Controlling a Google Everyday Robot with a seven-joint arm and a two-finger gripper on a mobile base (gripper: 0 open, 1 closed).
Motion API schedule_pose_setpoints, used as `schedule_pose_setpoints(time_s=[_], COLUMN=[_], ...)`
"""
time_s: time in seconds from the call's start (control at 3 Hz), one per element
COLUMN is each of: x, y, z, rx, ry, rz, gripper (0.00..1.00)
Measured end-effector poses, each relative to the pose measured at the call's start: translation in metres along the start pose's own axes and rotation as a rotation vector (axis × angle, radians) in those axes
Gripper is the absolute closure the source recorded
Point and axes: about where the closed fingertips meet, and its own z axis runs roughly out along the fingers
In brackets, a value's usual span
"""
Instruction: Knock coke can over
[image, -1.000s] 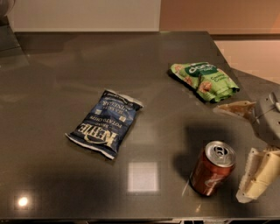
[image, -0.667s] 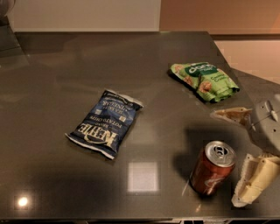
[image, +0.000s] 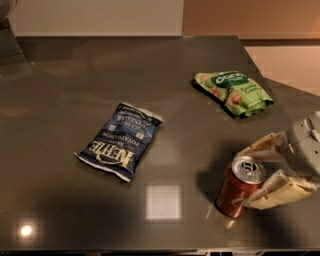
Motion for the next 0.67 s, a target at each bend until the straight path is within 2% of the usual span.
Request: schedule_pose_setpoints(time_s=[0.33, 0.67], x=[-0.005, -0.011], y=[0.001, -0.015], z=[-0.001, -0.005], rx=[-0.008, 0.003], ry=[-0.02, 0.009], rz=[-0.003, 0.0], gripper=[0.65, 0.87])
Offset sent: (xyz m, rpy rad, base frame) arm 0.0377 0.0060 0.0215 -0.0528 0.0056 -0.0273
